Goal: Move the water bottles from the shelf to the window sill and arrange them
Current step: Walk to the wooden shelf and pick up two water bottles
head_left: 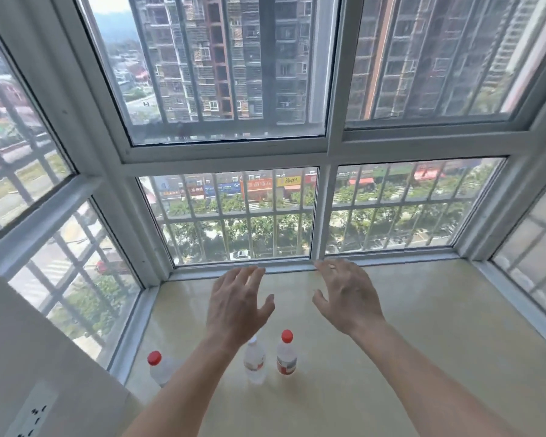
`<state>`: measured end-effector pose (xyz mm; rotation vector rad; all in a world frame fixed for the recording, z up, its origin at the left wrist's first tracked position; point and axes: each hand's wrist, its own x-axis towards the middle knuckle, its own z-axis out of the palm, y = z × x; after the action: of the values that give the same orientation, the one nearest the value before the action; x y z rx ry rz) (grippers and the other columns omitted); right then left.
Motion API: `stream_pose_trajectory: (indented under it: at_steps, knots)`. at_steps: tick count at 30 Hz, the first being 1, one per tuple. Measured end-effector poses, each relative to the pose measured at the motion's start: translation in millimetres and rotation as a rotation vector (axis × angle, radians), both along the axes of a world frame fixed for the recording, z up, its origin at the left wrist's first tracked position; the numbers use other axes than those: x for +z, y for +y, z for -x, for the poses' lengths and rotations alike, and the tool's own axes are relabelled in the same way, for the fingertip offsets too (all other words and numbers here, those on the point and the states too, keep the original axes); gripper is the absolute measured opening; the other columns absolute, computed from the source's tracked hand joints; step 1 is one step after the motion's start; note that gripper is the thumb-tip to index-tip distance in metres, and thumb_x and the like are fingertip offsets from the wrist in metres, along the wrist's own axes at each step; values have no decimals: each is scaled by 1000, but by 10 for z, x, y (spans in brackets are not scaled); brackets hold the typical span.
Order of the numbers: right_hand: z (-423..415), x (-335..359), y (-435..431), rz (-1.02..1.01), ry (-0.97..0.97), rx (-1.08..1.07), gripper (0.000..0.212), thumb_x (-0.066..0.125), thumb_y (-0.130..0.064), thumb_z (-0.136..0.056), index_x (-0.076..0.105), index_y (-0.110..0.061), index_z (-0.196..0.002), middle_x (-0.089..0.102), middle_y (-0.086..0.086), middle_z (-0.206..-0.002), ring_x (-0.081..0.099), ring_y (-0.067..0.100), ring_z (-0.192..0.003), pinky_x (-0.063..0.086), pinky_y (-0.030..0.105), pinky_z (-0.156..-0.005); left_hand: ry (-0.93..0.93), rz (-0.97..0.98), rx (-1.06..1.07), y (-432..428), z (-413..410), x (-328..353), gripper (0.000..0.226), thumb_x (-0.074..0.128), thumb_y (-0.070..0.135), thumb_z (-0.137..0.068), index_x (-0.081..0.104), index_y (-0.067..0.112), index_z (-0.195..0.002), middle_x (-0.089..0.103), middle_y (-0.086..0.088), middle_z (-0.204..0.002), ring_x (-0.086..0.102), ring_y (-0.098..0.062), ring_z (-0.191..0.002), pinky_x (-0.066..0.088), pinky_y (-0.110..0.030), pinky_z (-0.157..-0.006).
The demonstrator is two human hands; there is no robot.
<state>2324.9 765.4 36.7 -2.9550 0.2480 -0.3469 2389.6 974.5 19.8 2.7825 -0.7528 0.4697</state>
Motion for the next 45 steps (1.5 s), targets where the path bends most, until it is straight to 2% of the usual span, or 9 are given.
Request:
stream_pose_trajectory:
  at_steps: [9, 14, 17, 22, 27, 31, 36, 41, 45]
  knots:
    - [798, 105, -443, 8, -33, -360, 53, 60, -35, -83, 58, -20, -134, 61, 5, -131, 55, 29, -122, 44, 42, -106, 15, 16, -345, -757, 44, 2, 61, 46, 58, -84, 57, 23, -132, 63, 6, -125, 56, -21, -119, 47, -38, -96]
    - [1556, 81, -503, 0, -43, -597, 52, 61, -31, -88, 54, -21, -138, 57, 2, -134, 50, 27, -126, 38, 39, -110, 32, 42, -576, -1220, 417, -103, 59, 45, 59, -80, 61, 25, -125, 65, 8, -120, 58, -20, -113, 46, -38, -94]
    - [2060, 27, -492, 30, 23, -724, 54, 54, -35, -92, 46, -22, -144, 52, 3, -138, 46, 26, -129, 33, 38, -113, 56, 58, -714, -1447, 727, -171, 59, 44, 58, -79, 63, 24, -123, 66, 7, -119, 59, -20, -112, 46, -38, -94]
    - [2905, -41, -349, 38, 34, -941, 55, 57, -35, -91, 49, -21, -143, 56, 4, -135, 50, 28, -126, 39, 42, -111, 80, 44, -915, -1742, 1329, -199, 60, 43, 59, -78, 64, 23, -121, 67, 6, -118, 60, -21, -112, 46, -39, -93]
    - [3522, -53, -296, 55, -52, -1141, 47, 66, -30, -84, 61, -16, -128, 63, 5, -122, 58, 28, -115, 49, 43, -100, 63, 25, -1084, -2065, 1851, -114, 60, 47, 58, -81, 61, 22, -128, 65, 5, -124, 57, -23, -118, 44, -40, -97]
    - [3887, -113, -379, 72, -88, -1229, 48, 68, -31, -81, 64, -16, -127, 65, 7, -119, 61, 30, -113, 51, 44, -97, 31, 4, -1186, -2361, 2169, -87, 59, 51, 56, -84, 57, 22, -132, 62, 2, -130, 54, -24, -122, 43, -42, -99]
    - [4260, -205, -696, 68, -86, -1300, 47, 66, -32, -82, 62, -18, -127, 64, 5, -119, 60, 28, -112, 50, 43, -96, 6, 11, -1258, -2872, 2553, -99, 60, 43, 58, -82, 60, 22, -127, 65, 3, -126, 58, -25, -118, 46, -41, -97]
    - [4718, -305, -1359, 93, -125, -1347, 47, 65, -31, -83, 62, -18, -128, 64, 4, -116, 60, 27, -109, 50, 43, -96, -9, -10, -1329, -3643, 3048, -125, 59, 46, 56, -84, 56, 22, -131, 62, 1, -131, 54, -25, -122, 42, -43, -102]
    - [5157, -358, -2067, 102, -162, -1391, 46, 68, -28, -79, 65, -16, -123, 65, 5, -111, 62, 28, -103, 51, 43, -92, -19, -7, -1371, -4425, 3517, -134, 53, 55, 52, -84, 54, 25, -129, 62, 3, -128, 55, -26, -119, 42, -42, -98]
